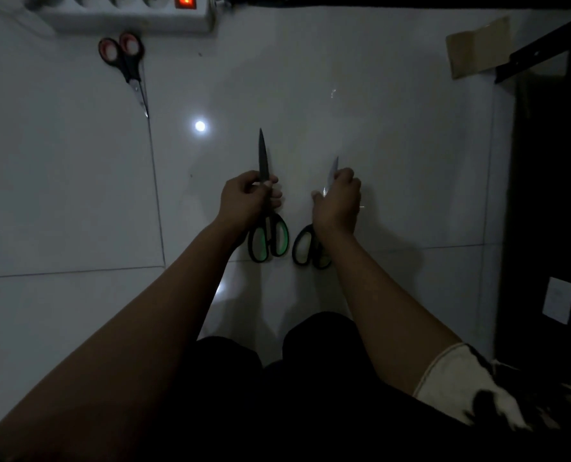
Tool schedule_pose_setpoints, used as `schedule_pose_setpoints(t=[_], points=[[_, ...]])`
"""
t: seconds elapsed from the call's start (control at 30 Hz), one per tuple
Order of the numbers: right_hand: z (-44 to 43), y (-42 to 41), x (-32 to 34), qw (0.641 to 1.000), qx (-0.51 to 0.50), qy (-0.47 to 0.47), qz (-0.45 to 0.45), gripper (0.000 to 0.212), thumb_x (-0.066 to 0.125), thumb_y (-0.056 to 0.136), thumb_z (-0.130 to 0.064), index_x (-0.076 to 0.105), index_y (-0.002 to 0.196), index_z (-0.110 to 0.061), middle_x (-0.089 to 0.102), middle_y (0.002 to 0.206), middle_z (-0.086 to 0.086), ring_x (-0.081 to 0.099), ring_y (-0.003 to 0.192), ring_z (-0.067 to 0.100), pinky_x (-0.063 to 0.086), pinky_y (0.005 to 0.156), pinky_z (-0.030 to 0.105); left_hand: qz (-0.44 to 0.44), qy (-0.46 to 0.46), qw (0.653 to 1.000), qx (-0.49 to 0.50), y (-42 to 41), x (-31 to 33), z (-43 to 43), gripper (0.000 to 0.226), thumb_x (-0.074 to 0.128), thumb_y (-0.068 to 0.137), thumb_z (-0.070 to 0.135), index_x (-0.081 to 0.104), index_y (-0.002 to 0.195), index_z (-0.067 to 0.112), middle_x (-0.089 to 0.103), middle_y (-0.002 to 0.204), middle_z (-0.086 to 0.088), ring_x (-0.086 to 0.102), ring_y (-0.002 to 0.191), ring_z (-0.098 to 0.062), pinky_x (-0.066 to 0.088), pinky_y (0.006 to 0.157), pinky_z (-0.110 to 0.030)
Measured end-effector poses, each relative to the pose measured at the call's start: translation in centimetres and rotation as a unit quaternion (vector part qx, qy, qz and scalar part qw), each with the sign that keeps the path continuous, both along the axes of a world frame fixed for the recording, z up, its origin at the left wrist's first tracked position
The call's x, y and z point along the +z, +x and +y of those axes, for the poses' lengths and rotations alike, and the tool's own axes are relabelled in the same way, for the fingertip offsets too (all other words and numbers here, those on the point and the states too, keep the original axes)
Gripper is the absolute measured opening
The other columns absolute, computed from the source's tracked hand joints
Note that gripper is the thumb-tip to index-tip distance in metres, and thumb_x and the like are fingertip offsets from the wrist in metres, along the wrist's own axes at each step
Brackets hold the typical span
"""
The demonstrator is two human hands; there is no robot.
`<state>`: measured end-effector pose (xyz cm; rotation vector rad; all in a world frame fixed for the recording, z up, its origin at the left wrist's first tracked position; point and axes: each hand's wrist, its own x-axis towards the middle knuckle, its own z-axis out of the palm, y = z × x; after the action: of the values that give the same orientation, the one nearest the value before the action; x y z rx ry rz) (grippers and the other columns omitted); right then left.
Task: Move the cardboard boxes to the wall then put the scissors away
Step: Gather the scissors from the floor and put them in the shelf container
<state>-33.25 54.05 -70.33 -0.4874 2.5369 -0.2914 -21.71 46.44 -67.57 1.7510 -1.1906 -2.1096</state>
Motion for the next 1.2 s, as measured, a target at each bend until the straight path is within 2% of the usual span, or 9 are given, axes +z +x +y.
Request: schedule_pose_setpoints(t=[0.2,0.33,0.43,0.63,0.77,0.83,0.93,1.07,1.2], points=[[-0.3,-0.4,0.2,0.997,0.017,-0.046,-0.053,0.05,0.069,0.083,-0.009,0.042,0.125,0.0,0.053,0.124,0.02,0.056,0.109,0.033,0.049,0.086,0.036,-0.008,-0.002,1.0,-0.007,0.9,-0.7,0.5,0.017,0.047,0.099,0.0,0.063,0.101,-0.001,0.064,0.078,-0.015,0.064,0.075,-0.027,0.058,0.079,-0.034],[-1.4,-1.3,0.5,0.991,0.033,-0.103,-0.076,0.032,0.068,0.081,-0.01,0.059,0.109,0.002,0.062,0.107,0.02,0.06,0.093,0.029,0.036,0.067,0.022,-0.004,0.007,1.0,0.016,0.6,-0.8,0.2,0.018,0.045,0.1,0.0,0.061,0.105,-0.004,0.062,0.077,-0.014,0.061,0.071,-0.025,0.056,0.077,-0.032],[-2.3,-0.9,1.0,0.979,0.038,-0.141,-0.145,0.029,0.061,0.086,-0.003,0.062,0.114,0.002,0.064,0.1,0.015,0.056,0.084,0.019,0.035,0.064,0.017,-0.012,0.021,0.999,0.022,0.4,-0.7,0.2,0.02,0.043,0.102,0.006,0.06,0.104,-0.004,0.061,0.076,-0.014,0.06,0.068,-0.025,0.057,0.074,-0.031],[-3.7,0.6,1.9,0.933,-0.02,-0.187,-0.305,0.021,0.059,0.088,-0.001,0.066,0.107,-0.003,0.068,0.088,0.019,0.064,0.078,0.03,0.053,0.073,0.039,-0.052,-0.001,0.999,-0.003,0.2,-0.5,-0.2,0.034,0.046,0.1,0.014,0.057,0.068,0.011,0.055,0.06,-0.004,0.052,0.05,-0.013,0.041,0.051,-0.022],[-4.1,1.0,2.6,0.909,-0.067,-0.211,-0.354,0.022,0.059,0.09,0.004,0.064,0.112,0.004,0.065,0.082,0.018,0.067,0.073,0.031,0.058,0.062,0.034,-0.018,0.031,0.999,0.04,-0.1,0.0,-0.6,0.027,0.041,0.098,0.01,0.062,0.083,0.006,0.064,0.079,-0.014,0.061,0.068,-0.025,0.046,0.056,-0.025],[-4.3,1.0,2.9,0.904,-0.076,-0.221,-0.357,0.022,0.06,0.091,0.005,0.064,0.112,0.005,0.063,0.077,0.012,0.064,0.066,0.021,0.056,0.055,0.026,-0.011,0.033,0.998,0.049,-0.1,0.2,-0.8,0.03,0.039,0.1,0.013,0.065,0.088,0.008,0.066,0.083,-0.015,0.062,0.067,-0.024,0.047,0.056,-0.025],[-4.5,1.1,3.0,0.913,-0.062,-0.226,-0.333,0.021,0.063,0.089,0.002,0.067,0.11,0.0,0.064,0.081,0.015,0.067,0.072,0.025,0.059,0.062,0.031,-0.006,0.052,0.997,0.061,-0.1,0.6,-1.2,0.031,0.038,0.101,0.016,0.066,0.106,0.004,0.068,0.085,-0.015,0.065,0.062,-0.02,0.049,0.05,-0.023],[-4.4,1.2,3.1,0.926,-0.034,-0.24,-0.291,0.019,0.065,0.088,0.0,0.07,0.106,-0.003,0.065,0.077,0.007,0.07,0.079,0.028,0.061,0.074,0.04,0.04,0.04,0.997,0.052,0.0,1.2,-1.1,0.024,0.046,0.101,0.015,0.066,0.093,0.007,0.068,0.077,-0.009,0.069,0.061,-0.015,0.054,0.054,-0.025],[-3.9,0.6,3.7,0.921,-0.039,-0.258,-0.29,0.025,0.064,0.089,0.0,0.068,0.114,-0.002,0.062,0.074,0.003,0.067,0.067,0.012,0.059,0.062,0.025,0.052,0.024,0.998,0.025,-0.4,1.8,-1.1,0.017,0.048,0.1,0.01,0.065,0.099,0.005,0.068,0.077,-0.007,0.069,0.06,-0.013,0.053,0.053,-0.022]])
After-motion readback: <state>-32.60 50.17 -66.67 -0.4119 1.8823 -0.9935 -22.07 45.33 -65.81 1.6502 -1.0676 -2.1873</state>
